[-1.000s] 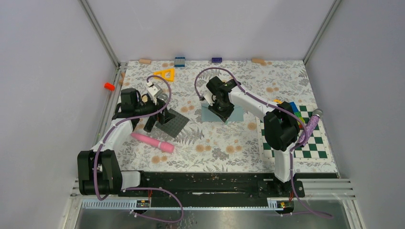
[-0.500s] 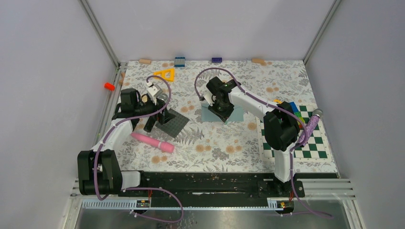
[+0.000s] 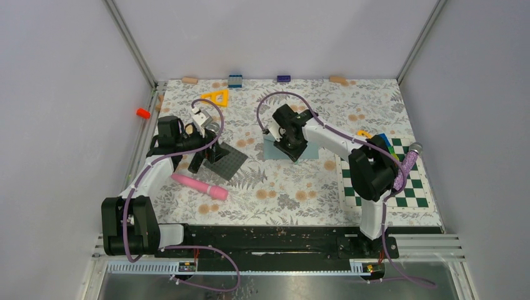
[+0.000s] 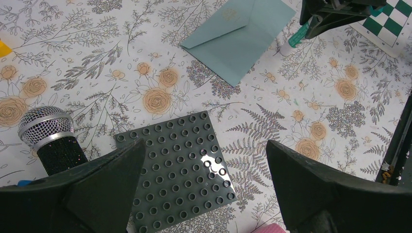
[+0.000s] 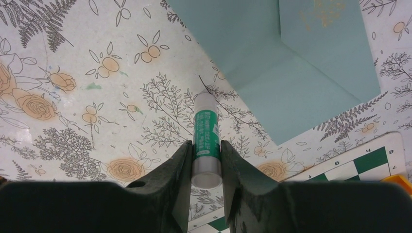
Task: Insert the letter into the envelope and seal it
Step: Close the solid glue cap on the solid glue.
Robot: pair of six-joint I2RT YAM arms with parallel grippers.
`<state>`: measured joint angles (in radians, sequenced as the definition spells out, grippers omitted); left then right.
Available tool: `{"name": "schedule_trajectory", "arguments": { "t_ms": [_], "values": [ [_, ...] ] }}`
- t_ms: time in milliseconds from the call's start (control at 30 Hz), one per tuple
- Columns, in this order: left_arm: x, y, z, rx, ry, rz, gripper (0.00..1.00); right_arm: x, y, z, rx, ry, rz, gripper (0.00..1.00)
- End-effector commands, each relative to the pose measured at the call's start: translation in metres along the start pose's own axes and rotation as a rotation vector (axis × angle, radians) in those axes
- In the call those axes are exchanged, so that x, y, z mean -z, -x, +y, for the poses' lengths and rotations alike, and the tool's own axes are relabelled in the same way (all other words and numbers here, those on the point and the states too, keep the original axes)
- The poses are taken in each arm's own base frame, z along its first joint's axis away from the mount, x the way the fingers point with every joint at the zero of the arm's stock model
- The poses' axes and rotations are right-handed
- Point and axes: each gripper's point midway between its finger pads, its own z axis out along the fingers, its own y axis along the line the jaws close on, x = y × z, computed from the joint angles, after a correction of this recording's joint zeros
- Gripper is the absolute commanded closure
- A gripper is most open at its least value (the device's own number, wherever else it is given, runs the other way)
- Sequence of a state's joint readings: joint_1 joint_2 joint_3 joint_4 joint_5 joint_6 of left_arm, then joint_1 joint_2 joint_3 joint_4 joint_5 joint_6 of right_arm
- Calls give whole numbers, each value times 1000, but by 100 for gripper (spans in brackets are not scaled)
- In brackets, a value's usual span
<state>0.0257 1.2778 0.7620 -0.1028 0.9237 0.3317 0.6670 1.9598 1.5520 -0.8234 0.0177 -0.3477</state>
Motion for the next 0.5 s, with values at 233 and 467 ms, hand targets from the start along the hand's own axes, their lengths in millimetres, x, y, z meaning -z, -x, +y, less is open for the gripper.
{"name": "schedule_trajectory", "arguments": {
  "t_ms": [233,467],
  "values": [
    [0,10,-1,-33,-30,-43,1,-31,-19,18,62,4,41,100],
    [1,11,-2,-44,-28,-43,1,-35,-23,36,73,95,119,100]
  ]
}}
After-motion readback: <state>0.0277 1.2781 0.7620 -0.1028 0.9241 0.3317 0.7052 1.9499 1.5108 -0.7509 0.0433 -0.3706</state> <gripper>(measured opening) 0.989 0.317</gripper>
